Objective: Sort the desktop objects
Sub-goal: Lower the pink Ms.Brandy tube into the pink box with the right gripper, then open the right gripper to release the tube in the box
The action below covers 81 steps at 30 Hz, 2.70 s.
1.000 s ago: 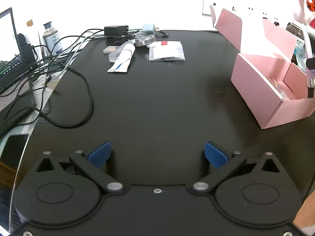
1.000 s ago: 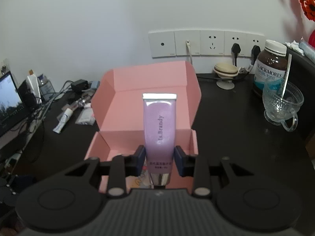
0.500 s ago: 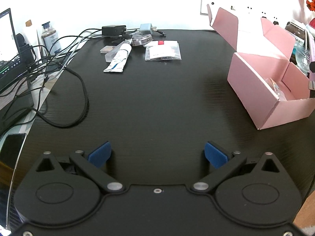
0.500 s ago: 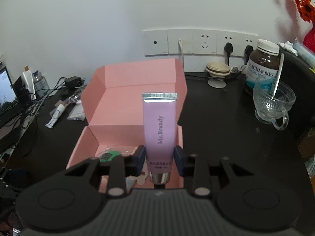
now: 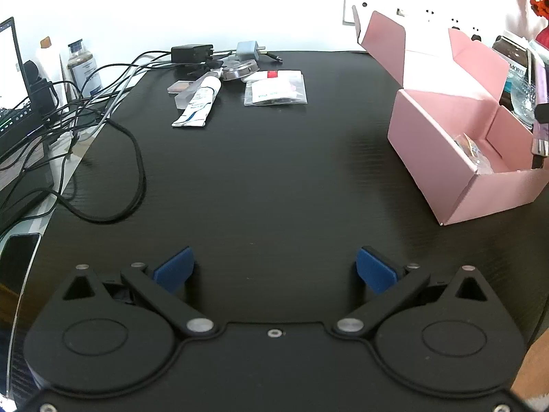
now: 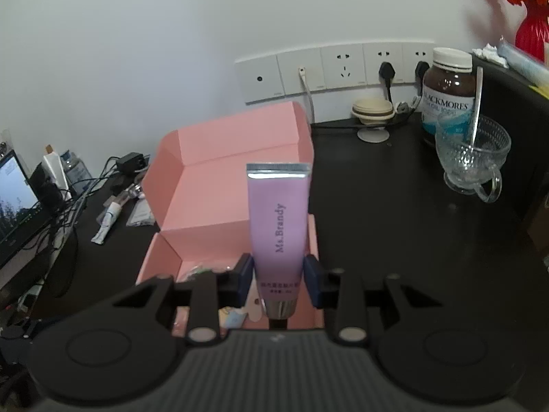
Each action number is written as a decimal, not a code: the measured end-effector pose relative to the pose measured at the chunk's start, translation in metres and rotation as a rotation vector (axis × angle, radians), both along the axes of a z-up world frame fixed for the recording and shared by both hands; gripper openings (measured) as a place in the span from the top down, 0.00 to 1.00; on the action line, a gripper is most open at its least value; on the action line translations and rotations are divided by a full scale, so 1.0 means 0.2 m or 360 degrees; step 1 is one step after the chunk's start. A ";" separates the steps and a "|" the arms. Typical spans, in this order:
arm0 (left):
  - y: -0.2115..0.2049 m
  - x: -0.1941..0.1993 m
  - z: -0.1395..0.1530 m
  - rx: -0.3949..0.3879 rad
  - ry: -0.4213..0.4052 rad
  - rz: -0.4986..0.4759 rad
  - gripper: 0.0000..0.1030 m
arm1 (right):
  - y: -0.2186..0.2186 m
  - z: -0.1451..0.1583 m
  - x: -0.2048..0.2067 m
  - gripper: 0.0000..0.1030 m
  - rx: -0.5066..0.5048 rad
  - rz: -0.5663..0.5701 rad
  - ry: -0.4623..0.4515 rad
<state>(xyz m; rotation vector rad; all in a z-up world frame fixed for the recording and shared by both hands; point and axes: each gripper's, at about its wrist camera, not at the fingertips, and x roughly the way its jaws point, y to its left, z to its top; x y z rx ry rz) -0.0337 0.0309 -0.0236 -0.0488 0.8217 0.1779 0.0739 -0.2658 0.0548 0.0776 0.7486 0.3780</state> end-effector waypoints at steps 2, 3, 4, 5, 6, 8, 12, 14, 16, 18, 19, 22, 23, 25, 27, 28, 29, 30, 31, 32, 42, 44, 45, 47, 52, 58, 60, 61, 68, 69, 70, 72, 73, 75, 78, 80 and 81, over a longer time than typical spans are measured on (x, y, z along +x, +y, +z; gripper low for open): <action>0.00 0.00 0.00 0.0000 0.0000 -0.0002 0.00 | 0.03 0.00 0.01 0.69 -0.0070 0.0032 -0.0015; 0.00 0.00 0.00 0.0000 0.0000 -0.0003 0.00 | 0.05 0.00 0.02 0.69 -0.0112 0.0056 -0.0019; -0.01 0.00 0.00 0.0000 0.0000 -0.0005 0.00 | 0.07 0.00 0.03 0.69 -0.0155 0.0083 -0.0021; -0.01 0.00 0.00 0.0000 0.0000 -0.0006 0.00 | 0.09 0.01 0.04 0.69 -0.0197 0.0107 -0.0022; -0.01 0.00 0.00 0.0000 0.0000 -0.0006 0.00 | 0.11 0.01 0.04 0.69 -0.0232 0.0135 -0.0021; -0.01 0.00 0.00 -0.0001 0.0002 -0.0005 0.00 | 0.14 0.00 0.06 0.69 -0.0290 0.0196 -0.0014; -0.01 0.00 0.00 -0.0001 0.0003 -0.0005 0.00 | 0.21 -0.04 0.08 0.69 -0.0382 0.0294 0.0009; -0.01 0.00 0.00 0.0000 0.0004 -0.0005 0.00 | 0.24 -0.05 0.08 0.69 -0.0395 0.0339 0.0023; -0.01 0.00 0.00 0.0000 0.0003 -0.0005 0.00 | 0.26 -0.07 0.08 0.69 -0.0412 0.0388 0.0036; -0.01 -0.01 0.00 0.0000 0.0002 -0.0006 0.00 | 0.29 -0.09 0.08 0.69 -0.0451 0.0447 0.0037; -0.01 -0.01 0.00 -0.0001 0.0001 -0.0007 0.00 | 0.31 -0.09 0.08 0.69 -0.0473 0.0482 0.0032; -0.01 -0.01 0.00 -0.0001 -0.0001 -0.0007 0.00 | 0.35 -0.10 0.08 0.69 -0.0547 0.0595 0.0015; -0.01 -0.01 0.00 -0.0001 -0.0002 -0.0006 0.00 | 0.36 -0.10 0.08 0.69 -0.0584 0.0642 0.0007; -0.01 -0.01 0.00 -0.0001 -0.0003 -0.0006 0.00 | 0.39 -0.11 0.08 0.69 -0.0663 0.0741 -0.0007; -0.01 -0.01 0.00 -0.0001 -0.0003 -0.0005 0.00 | 0.41 -0.12 0.08 0.69 -0.0744 0.0841 -0.0020; -0.01 -0.01 0.00 -0.0001 -0.0004 -0.0005 0.00 | 0.42 -0.13 0.08 0.69 -0.0777 0.0883 -0.0021; -0.01 -0.01 0.00 0.0000 -0.0004 -0.0007 0.00 | 0.43 -0.13 0.08 0.69 -0.0800 0.0916 -0.0019; -0.01 -0.01 0.00 -0.0001 -0.0004 -0.0007 0.00 | 0.44 -0.14 0.09 0.69 -0.0820 0.0945 -0.0016; -0.01 -0.01 0.00 -0.0001 -0.0003 -0.0007 0.00 | 0.45 -0.14 0.09 0.69 -0.0839 0.0974 -0.0013; -0.01 -0.01 0.00 -0.0001 -0.0003 -0.0007 0.00 | 0.45 -0.15 0.09 0.69 -0.0854 0.0996 -0.0010; -0.01 0.00 0.00 -0.0001 0.0002 -0.0005 0.00 | 0.50 -0.19 0.14 0.69 -0.0877 0.1075 0.0042; -0.01 0.00 0.00 -0.0001 0.0002 -0.0004 0.00 | 0.50 -0.19 0.15 0.69 -0.0865 0.1083 0.0060; -0.01 0.00 0.00 -0.0001 0.0002 -0.0005 0.00 | 0.50 -0.19 0.16 0.69 -0.0858 0.1089 0.0072; -0.01 0.00 0.00 -0.0002 0.0003 -0.0005 0.00 | 0.50 -0.19 0.18 0.69 -0.0844 0.1099 0.0099; -0.01 0.00 0.00 -0.0002 0.0003 -0.0004 0.00 | 0.50 -0.21 0.23 0.69 -0.0793 0.1114 0.0191; -0.01 0.00 0.00 -0.0002 0.0005 -0.0004 0.00 | 0.47 -0.22 0.30 0.69 -0.0713 0.1072 0.0310; -0.01 0.00 0.00 -0.0002 0.0006 -0.0003 0.00 | 0.47 -0.23 0.30 0.69 -0.0705 0.1067 0.0309; -0.01 0.00 0.00 -0.0001 0.0005 -0.0004 0.00 | 0.47 -0.23 0.30 0.69 -0.0701 0.1063 0.0308; -0.01 0.00 0.00 -0.0004 0.0012 -0.0007 0.00 | 0.46 -0.23 0.29 0.69 -0.0675 0.1027 0.0288; -0.01 0.00 0.00 -0.0004 0.0012 -0.0006 0.00 | 0.45 -0.23 0.29 0.66 -0.0678 0.1014 0.0278; -0.01 0.00 0.00 -0.0004 0.0012 -0.0006 0.00 | 0.45 -0.23 0.28 0.63 -0.0685 0.0997 0.0265; -0.01 0.01 0.00 -0.0005 0.0013 -0.0006 0.00 | 0.45 -0.21 0.26 0.41 -0.0679 0.0972 0.0197; -0.01 0.01 0.00 -0.0005 0.0013 -0.0006 0.00 | 0.45 -0.20 0.25 0.35 -0.0673 0.0960 0.0158; -0.01 0.01 0.00 -0.0005 0.0015 -0.0008 0.00 | 0.44 -0.17 0.21 0.28 -0.0655 0.0952 0.0061; -0.01 0.01 0.00 -0.0006 0.0020 -0.0012 0.00 | 0.45 -0.13 0.18 0.25 -0.0669 0.0907 -0.0058; -0.01 0.01 0.00 -0.0006 0.0023 -0.0016 0.00 | 0.45 -0.10 0.16 0.18 -0.0637 0.0853 -0.0120; 0.00 0.01 0.00 -0.0006 0.0023 -0.0018 0.00 | 0.45 -0.09 0.15 0.12 -0.0617 0.0817 -0.0151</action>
